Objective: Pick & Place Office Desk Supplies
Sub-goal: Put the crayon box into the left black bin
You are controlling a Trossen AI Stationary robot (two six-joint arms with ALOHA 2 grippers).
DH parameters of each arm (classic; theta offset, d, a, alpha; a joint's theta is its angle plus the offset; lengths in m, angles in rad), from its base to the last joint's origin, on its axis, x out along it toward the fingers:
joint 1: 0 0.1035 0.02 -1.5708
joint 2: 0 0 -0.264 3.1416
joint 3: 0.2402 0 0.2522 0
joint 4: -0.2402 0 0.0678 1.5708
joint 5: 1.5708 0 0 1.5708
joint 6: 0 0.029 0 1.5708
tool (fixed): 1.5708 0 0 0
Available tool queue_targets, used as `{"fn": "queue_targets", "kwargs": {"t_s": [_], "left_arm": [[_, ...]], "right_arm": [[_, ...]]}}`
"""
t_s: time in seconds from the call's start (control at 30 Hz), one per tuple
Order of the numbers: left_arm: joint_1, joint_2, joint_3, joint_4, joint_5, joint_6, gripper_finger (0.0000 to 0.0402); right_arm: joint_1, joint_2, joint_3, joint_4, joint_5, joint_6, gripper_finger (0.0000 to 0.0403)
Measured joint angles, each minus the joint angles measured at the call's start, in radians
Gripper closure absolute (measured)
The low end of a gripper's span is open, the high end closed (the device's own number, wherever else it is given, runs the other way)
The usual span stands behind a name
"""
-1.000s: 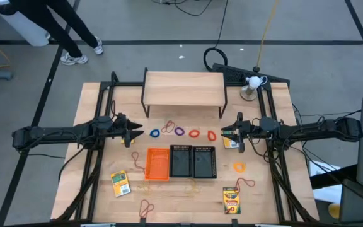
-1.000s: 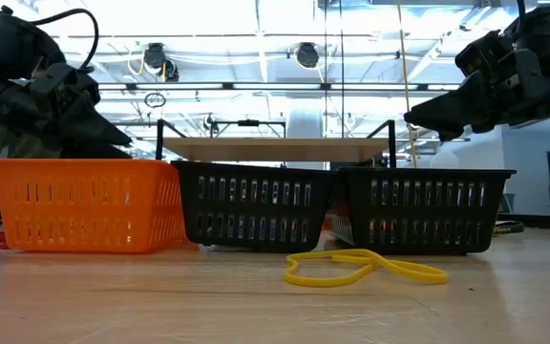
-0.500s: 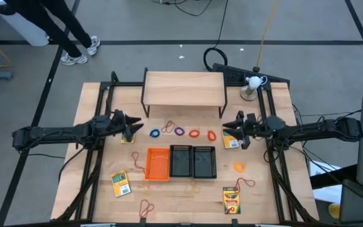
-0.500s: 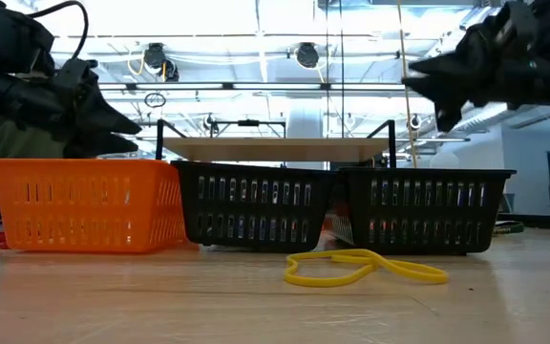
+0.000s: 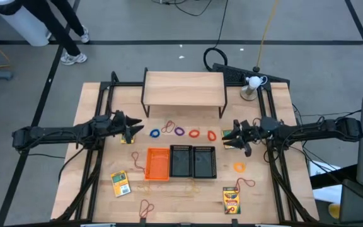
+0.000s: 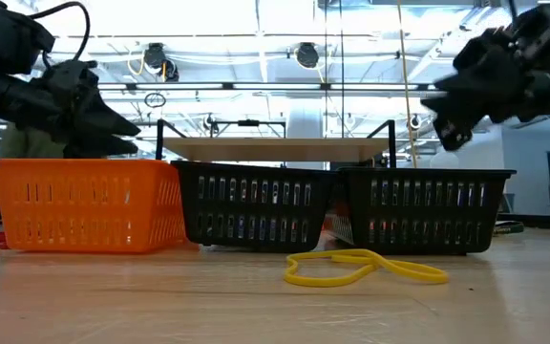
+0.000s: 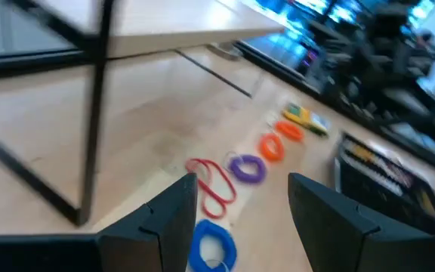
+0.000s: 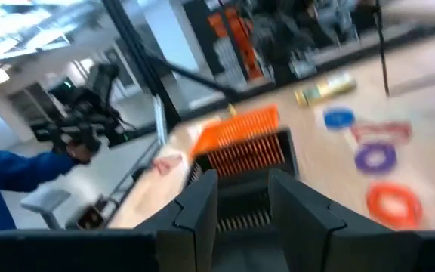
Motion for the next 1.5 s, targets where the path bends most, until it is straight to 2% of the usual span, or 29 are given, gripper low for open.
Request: {"fn": "queue_targets", "kwargs": {"t_s": [0.13,0.27,0.47,0.73,0.83,0.97,1.1,1.23,1.3,1.5], "left_arm": [[0.001,0.000,0.000,-0.006,-0.006,0.095,0.0195],[0.001,0.000,0.000,-0.033,-0.049,0.175,0.0195],[0.001,0.000,0.000,-0.113,-0.056,0.177,0.0195],[0.001,0.000,0.000,-0.094,-0.059,0.172,0.0195],[0.001,0.000,0.000,-0.094,-0.059,0.149,0.0195],[0.001,0.000,0.000,-0.098,-0.057,0.122,0.0195],[0.001,0.000,0.000,-0.103,-0.056,0.117,0.0195],[0.001,0.000,0.000,-0.104,-0.056,0.114,0.0195],[0.001,0.000,0.000,-0.104,-0.056,0.103,0.0195],[0.001,0.000,0.000,-0.106,-0.056,0.098,0.0195]], "right_arm": [[0.000,0.000,0.000,-0.150,0.012,0.040,0.0293],[0.000,0.001,0.000,-0.250,0.100,0.038,0.0293],[0.000,0.000,0.000,-0.242,0.216,0.008,0.0293],[-0.002,-0.002,0.031,-0.235,0.225,-0.058,0.0293],[-0.001,-0.002,0.076,-0.282,0.298,-0.139,0.0294],[-0.001,-0.003,0.245,-0.445,0.335,-0.258,0.0294],[0.017,0.011,0.495,-0.904,0.438,-0.315,0.0294],[0.041,0.033,0.715,-1.283,0.530,-0.242,0.0294],[0.048,0.040,0.756,-1.364,0.527,-0.212,0.0294],[0.036,0.129,0.768,-1.450,0.466,-0.192,0.0294]]}}
